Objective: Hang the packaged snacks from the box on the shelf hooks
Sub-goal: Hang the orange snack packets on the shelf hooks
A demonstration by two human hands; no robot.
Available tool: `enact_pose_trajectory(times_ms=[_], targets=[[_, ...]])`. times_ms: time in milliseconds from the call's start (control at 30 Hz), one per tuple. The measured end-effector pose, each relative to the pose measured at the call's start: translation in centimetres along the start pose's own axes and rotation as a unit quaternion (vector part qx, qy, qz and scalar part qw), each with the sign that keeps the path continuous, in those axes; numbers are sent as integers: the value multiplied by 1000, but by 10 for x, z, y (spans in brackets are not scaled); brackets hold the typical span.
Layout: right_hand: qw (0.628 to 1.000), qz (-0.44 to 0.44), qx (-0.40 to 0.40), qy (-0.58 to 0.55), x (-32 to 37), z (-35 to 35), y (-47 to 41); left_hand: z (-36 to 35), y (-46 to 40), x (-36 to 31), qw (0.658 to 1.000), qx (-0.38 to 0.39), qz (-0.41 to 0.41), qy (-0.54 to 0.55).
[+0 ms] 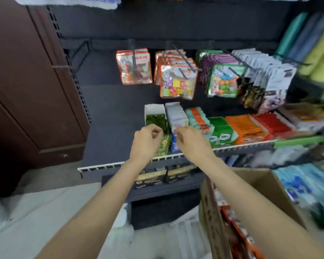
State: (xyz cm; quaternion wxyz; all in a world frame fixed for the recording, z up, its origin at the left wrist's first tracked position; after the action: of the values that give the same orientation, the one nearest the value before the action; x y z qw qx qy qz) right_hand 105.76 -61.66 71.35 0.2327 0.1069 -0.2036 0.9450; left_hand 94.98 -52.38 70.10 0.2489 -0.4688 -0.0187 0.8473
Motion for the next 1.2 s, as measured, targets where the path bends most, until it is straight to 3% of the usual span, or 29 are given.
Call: enact_pose_trajectory(times_ms=[133,367,467,567,733,867,1067,1200], targets=[[987,-51,122,91,-72,1,82,-65,77,-17,995,102,-1,5],[964,-179,178,80,-229,-32,168,-201,160,-50,974,223,-31,-26],[954,-192,227,25,-269,-46,182,-259,180,-39,954,275,-32,-116],[940,-162,298,-36,-292,-63,185,-296,195,-15,907,340,-23,-249],[920,-146,348,-106,-313,-73,178,-313,198,8,867,361,73,-337],[938,-109,318,-78,-322,-75,171,-317,188,7,849,349,15,-397],[915,-189,317,-165,-337,-82,171,-321,181,-6,807,348,-108,-465],[904,-223,290,-222,-345,-83,172,-319,184,-8,810,330,-127,-468]])
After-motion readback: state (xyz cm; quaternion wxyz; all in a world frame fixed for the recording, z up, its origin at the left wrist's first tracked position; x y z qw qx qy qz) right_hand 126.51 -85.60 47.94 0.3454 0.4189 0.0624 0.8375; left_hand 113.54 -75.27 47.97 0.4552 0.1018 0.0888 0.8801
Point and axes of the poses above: each hand's wrist, its own y-axis away from the middle knuckle, its own z-axis out of the back of the hand, x = y × z, the point moved 3 cm from there along -y, towards the middle knuckle, and after that the axes turned 13 degrees about -x, right-handed, at the moved point
